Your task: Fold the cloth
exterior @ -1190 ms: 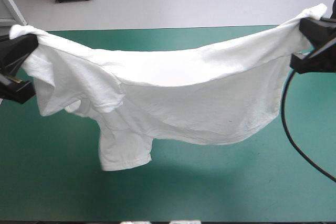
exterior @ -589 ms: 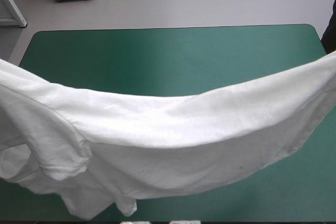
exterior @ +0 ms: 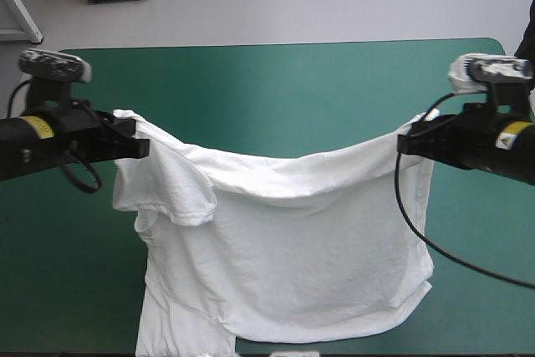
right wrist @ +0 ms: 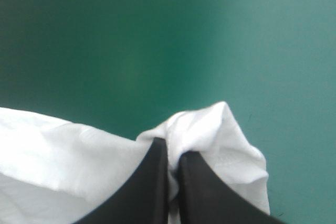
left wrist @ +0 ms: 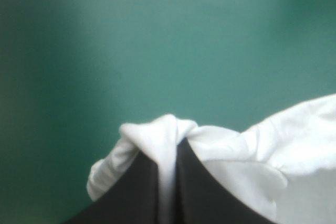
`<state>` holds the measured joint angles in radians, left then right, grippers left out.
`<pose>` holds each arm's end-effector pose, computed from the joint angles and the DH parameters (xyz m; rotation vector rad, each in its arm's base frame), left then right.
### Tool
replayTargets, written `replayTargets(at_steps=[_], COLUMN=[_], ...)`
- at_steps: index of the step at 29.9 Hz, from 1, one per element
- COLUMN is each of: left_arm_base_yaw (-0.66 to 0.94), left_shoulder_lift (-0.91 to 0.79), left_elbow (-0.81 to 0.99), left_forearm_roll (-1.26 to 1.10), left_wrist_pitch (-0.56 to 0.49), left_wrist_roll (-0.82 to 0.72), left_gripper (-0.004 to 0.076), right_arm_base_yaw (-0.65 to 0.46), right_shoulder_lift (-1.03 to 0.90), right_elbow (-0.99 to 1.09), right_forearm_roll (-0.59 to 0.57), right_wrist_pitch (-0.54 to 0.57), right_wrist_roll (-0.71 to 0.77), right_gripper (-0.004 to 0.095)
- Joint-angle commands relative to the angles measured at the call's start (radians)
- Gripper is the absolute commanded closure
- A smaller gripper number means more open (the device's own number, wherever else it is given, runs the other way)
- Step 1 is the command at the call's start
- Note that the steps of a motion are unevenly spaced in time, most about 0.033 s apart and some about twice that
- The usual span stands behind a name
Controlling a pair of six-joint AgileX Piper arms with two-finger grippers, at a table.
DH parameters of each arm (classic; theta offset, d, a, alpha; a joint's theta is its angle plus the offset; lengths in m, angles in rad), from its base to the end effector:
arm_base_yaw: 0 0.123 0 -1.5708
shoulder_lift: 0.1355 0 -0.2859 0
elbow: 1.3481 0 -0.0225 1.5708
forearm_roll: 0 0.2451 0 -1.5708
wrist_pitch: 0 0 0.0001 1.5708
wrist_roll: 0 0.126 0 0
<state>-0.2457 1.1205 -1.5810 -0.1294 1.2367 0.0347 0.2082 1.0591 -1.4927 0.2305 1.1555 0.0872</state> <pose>0.1958 -0.0649 0.4624 0.3337 2.2408 -0.2731 0.1866 0.0663 0.4582 -0.1491 2.2106 0.4487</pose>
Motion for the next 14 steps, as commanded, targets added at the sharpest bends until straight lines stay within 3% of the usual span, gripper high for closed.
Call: replayTargets(at_steps=[1, 7, 14], left_arm_base_yaw=[0.001, 0.001, 0.001], left_shoulder_lift=[0.06, 0.265, 0.452], left_elbow=[0.046, 0.05, 0.05], left_forearm_roll=[0.045, 0.085, 0.109], left_wrist_pitch=[-0.167, -0.299, -0.434], left_wrist_roll=[-0.009, -0.007, -0.005], left_gripper=[0.0734, 0.0734, 0.0734], right_arm_base_yaw=[-0.003, -0.003, -0.003], right_shoulder_lift=[0.103, 0.36, 0.582], right_elbow=[0.052, 0.044, -0.033], right_forearm_roll=[-0.006, -0.028, -0.035], right_wrist_pitch=[-0.183, -0.298, -0.342], right_wrist_roll=[-0.015, -0.056, -0.087], right_gripper=[0.0925, 0.0925, 0.0925])
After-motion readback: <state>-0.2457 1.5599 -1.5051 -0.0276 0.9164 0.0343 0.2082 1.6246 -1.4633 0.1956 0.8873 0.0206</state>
